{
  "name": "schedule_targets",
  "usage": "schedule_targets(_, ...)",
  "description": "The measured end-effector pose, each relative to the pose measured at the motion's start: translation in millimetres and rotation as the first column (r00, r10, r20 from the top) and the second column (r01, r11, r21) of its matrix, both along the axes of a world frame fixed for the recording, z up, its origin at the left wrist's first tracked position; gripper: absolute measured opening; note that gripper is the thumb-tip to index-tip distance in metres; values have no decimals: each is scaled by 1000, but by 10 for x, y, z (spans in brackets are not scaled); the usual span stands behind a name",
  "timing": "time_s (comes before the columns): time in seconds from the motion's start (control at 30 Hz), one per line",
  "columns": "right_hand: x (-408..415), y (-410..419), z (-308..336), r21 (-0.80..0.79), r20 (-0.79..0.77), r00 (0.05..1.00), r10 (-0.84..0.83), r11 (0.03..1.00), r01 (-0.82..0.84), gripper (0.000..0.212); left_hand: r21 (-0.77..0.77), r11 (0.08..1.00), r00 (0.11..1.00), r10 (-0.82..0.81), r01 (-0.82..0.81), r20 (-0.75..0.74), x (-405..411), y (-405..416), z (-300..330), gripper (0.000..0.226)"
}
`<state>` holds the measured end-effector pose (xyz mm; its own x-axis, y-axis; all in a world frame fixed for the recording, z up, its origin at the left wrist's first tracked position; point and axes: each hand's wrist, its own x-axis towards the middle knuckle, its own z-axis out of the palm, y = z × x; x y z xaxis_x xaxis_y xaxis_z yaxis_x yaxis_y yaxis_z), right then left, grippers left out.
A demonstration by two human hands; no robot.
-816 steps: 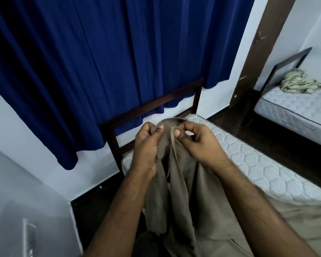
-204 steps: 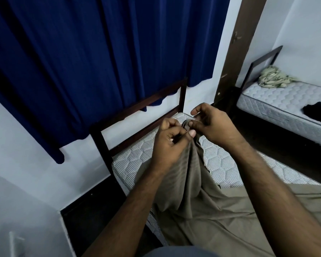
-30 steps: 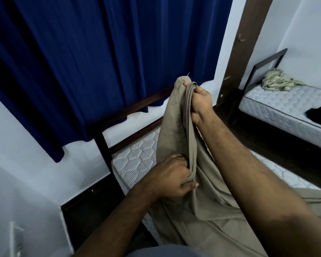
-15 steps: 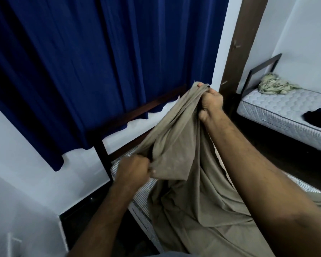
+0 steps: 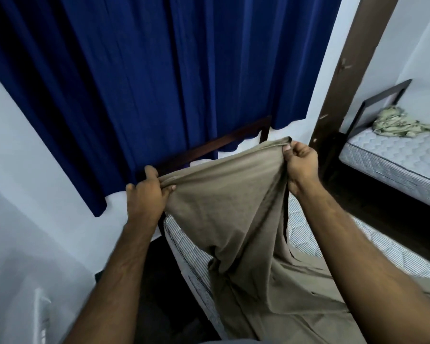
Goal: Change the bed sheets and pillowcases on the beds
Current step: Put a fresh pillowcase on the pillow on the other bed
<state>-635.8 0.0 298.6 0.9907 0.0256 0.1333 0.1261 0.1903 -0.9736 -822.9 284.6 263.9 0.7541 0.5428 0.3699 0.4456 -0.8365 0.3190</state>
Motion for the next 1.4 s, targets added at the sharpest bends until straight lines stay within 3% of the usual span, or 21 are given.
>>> schedule_targets(0.1,-17,-58,-42,-172,91,996,-5,985,21,18,35,999,998,22,-20,-60,17,-37,-67,24)
schedule_targets(0.17,-50,-117,-32,-214,137,990,28,977,2,15,-41,999,1000,14,-15,-28,31,-63,-101,16)
schedule_targets(0.33,-158,-307,-12,-119,133,988,80,991,-64,13,-323,940,976,-42,111,216,67,-254,-116,21)
schedule_targets(0.47,-358,-443,-32,-70,130,990,61,996,-53,25,-406,820,838,-152,403,524,185,-683,23,12)
schedule_targets(0.5,-423,-452,-26,-79,131,989,70,995,-60,29,-482,700,796,-208,527,568,211,-837,60,10)
schedule_targets(0.53,-490,-471,-18,-89,134,988,74,994,-62,32,-606,491,764,-227,625,604,227,-1033,116,12)
schedule_targets(0.57,-554,-479,-9,-94,142,986,87,993,-74,34,-708,245,749,-209,662,628,246,-1225,167,15)
schedule_targets(0.6,-622,-491,5,-99,150,983,103,991,-88,36,-766,55,760,-184,641,623,263,-1433,206,18)
schedule_targets(0.63,-689,-508,19,-107,161,979,126,988,-109,35,-787,-61,770,-173,614,615,286,-1624,213,21)
schedule_targets(0.67,-749,-525,30,-126,173,973,152,983,-132,35,-800,-85,776,-199,594,598,323,-1781,210,22)
schedule_targets(0.77,-889,-694,13,-191,212,960,186,971,-146,33,-775,12,716,-393,632,577,461,-2163,139,7)
schedule_targets(0.87,-975,-1017,-31,-118,184,976,113,989,-92,28,-747,74,675,-493,660,548,524,-2410,108,31)
schedule_targets(0.97,-1093,-1379,-147,-108,147,989,34,994,-18,24,-763,51,639,-583,645,501,573,-2713,32,39)
schedule_targets(1.0,-1132,-1472,-192,-126,140,990,18,992,-1,26,-756,82,631,-611,650,477,593,-2803,-5,38)
schedule_targets(1.1,-1254,-1801,-344,-178,122,991,-52,981,74,29,-671,218,604,-679,709,417,657,-3151,-167,31)
schedule_targets(1.2,-1385,-2139,-504,-133,63,991,-115,983,123,29,-651,280,636,-655,705,407,653,-3486,-281,14)
schedule_targets(1.3,-1510,-2478,-694,-174,20,1000,-6,985,9,37,-700,236,649,-641,674,410,674,-3788,-360,16)
schedule_targets(1.4,-1574,-2719,-837,-337,-19,996,83,938,-84,44,-786,75,634,-640,613,434,628,-4064,-425,15)
